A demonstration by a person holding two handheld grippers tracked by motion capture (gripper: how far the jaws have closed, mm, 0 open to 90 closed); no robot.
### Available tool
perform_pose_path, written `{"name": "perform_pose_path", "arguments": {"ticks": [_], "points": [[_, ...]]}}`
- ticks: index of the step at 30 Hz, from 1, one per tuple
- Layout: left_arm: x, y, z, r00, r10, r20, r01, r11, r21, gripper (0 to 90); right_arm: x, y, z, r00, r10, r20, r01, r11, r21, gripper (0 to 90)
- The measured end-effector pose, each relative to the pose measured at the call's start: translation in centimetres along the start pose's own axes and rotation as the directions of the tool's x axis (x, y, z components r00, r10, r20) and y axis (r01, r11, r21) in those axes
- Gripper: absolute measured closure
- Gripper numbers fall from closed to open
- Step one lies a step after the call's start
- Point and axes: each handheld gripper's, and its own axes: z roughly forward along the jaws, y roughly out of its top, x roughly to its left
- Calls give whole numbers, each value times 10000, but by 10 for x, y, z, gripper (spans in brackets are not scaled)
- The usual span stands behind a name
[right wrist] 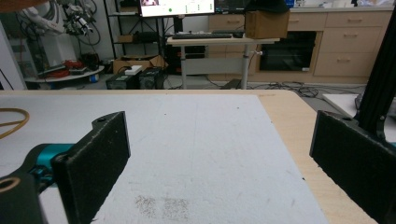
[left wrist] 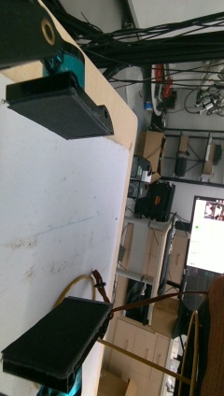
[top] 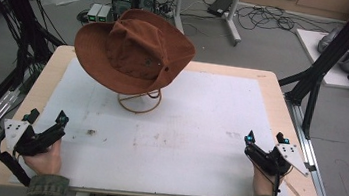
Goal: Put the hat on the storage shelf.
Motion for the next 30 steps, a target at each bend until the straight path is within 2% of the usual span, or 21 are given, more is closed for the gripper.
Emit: {"name": "perform_pose_path", "arguments": {"ticks": [13,30], "points": [[0,0,-2,10000,-85,41,85,10000,-1,135,-1,-2,-1,10000,48,-68,-48,10000,18,42],[6,0,-6,9998,-205,-28,205,9998,35,135,3,-7,5,9992,119,-386,-107,9994,333,42]]}}
